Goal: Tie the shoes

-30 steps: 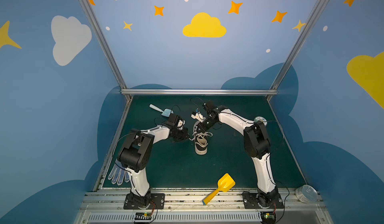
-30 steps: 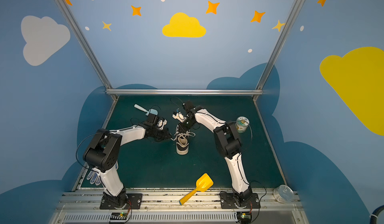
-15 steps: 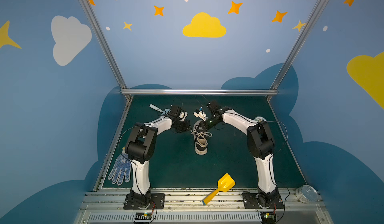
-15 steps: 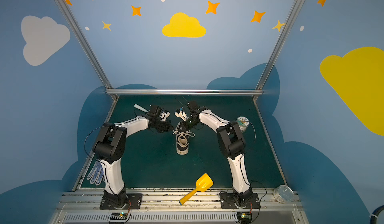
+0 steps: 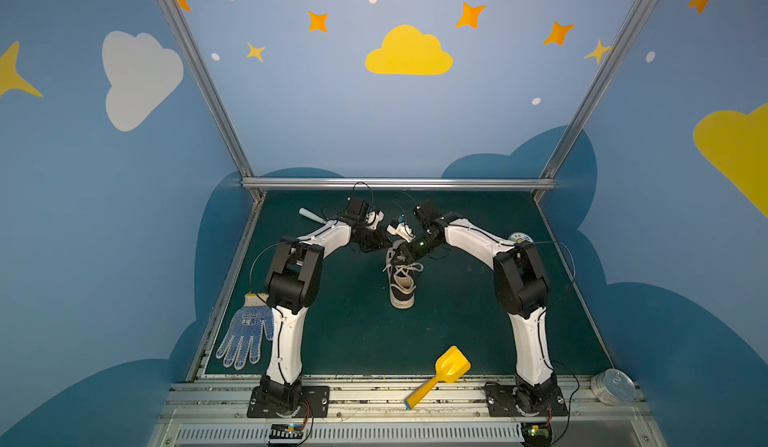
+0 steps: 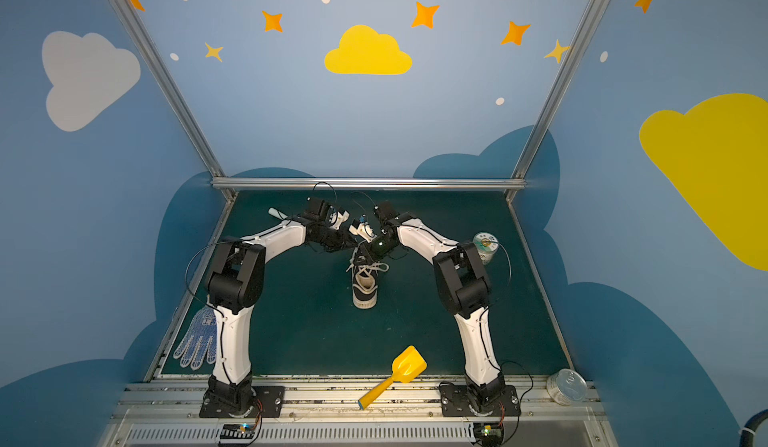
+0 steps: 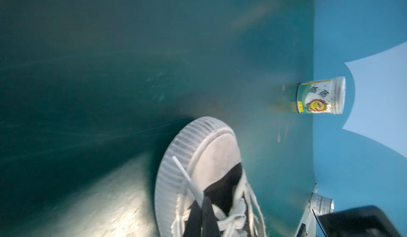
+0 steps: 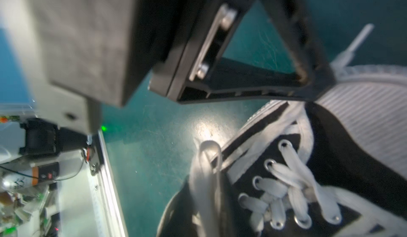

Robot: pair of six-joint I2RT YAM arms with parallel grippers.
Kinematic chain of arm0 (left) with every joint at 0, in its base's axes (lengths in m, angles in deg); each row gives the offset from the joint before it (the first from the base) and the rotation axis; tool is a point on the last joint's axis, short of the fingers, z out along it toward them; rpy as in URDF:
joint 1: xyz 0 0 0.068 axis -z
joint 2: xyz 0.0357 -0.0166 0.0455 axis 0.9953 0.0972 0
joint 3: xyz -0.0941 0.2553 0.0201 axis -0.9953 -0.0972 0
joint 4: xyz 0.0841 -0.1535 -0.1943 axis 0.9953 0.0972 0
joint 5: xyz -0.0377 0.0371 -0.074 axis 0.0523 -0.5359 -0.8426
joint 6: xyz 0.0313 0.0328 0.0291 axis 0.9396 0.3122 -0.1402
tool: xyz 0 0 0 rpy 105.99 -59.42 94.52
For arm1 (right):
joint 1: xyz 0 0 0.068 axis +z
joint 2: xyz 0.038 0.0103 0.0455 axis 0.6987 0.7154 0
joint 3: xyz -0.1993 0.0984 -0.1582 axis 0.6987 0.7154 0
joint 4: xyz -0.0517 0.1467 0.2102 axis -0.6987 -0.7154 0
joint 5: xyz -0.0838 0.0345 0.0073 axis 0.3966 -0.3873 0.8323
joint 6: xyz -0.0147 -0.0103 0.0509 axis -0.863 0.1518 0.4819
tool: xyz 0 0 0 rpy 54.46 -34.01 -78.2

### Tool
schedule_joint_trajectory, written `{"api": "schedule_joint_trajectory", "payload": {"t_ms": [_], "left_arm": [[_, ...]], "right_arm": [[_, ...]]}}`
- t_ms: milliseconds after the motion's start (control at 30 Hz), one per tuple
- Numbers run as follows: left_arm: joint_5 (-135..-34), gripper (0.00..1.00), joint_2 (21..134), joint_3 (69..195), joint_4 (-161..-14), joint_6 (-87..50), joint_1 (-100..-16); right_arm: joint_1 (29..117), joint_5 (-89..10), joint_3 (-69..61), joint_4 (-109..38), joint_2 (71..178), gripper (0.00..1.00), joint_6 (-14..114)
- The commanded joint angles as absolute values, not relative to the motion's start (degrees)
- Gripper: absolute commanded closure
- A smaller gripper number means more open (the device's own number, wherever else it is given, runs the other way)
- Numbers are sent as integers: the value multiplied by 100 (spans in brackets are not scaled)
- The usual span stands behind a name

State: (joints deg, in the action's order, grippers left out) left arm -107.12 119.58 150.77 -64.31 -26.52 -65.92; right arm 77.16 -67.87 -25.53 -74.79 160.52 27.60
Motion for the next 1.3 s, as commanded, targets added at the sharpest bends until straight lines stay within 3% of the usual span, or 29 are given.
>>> {"api": "schedule_joint_trajectory", "payload": {"t_ms": [0,133,433,867,1267], "left_arm": [[-11010,96,12099,15328,-6426,-2641,-6527],[-11136,96,12255,15610,-6346,-2643,-6468],[-11239,96,12318,16047,-6235,-2598,-6236],[-11344,93,12202,16149,-6032,-2499,-6024],[-11332,92,12036,16047,-6067,-2551,-6006]], "right_arm": [[7599,-6764,-2665,-7658,15673,55,2827],[7419,-6850,-2485,-7511,15488,46,2976],[6755,-7370,-1694,-6489,15082,43,3841],[6463,-8110,-1108,-5453,15240,55,4576],[6531,-8211,-1108,-5254,15546,64,4678]]}}
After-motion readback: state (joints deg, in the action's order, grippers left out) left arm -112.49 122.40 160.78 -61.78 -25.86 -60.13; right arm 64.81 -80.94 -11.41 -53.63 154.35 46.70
